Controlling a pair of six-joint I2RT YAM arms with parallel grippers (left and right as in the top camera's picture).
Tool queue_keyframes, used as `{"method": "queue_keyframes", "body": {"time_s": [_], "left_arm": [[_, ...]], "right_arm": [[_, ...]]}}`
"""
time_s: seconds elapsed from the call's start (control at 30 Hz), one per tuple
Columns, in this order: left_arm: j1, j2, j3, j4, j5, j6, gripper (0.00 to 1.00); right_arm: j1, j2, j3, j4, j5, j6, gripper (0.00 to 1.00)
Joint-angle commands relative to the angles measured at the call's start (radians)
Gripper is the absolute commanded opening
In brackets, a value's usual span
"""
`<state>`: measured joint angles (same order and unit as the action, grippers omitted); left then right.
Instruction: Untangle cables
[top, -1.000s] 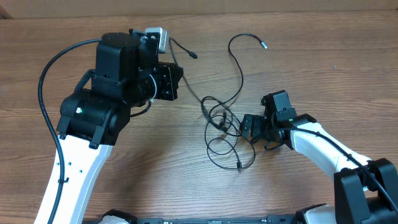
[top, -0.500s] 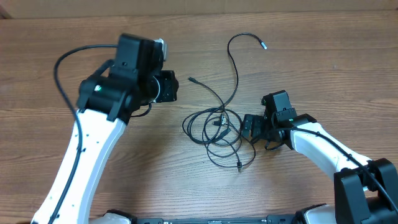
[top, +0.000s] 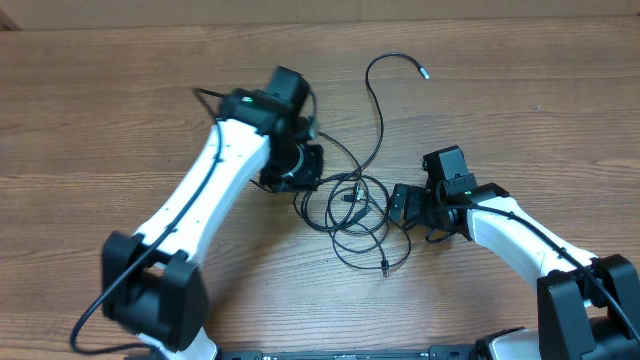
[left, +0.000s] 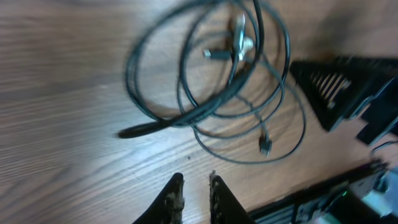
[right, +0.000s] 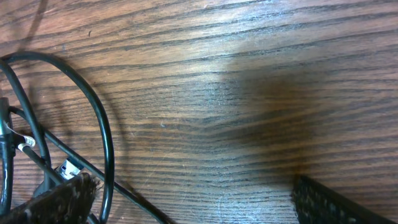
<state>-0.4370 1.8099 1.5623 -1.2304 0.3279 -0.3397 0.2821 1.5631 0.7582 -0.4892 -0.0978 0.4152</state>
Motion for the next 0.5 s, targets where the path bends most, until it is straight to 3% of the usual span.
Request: {"method": "queue_keyframes", "body": {"time_s": [0.0,0.47], "left_arm": [[-0.068,0.080,0.017,-0.009,0.031,0.030,0.18],[-0.192,0.260,0.017,0.041,0.027,-0.019,0.29]], "right_arm": [[-0.001,0.004,-0.012,0.005,0.000,0.008,1.00],[-0.001,0.004,-0.012,0.001,0.000,0.007,1.00]]}}
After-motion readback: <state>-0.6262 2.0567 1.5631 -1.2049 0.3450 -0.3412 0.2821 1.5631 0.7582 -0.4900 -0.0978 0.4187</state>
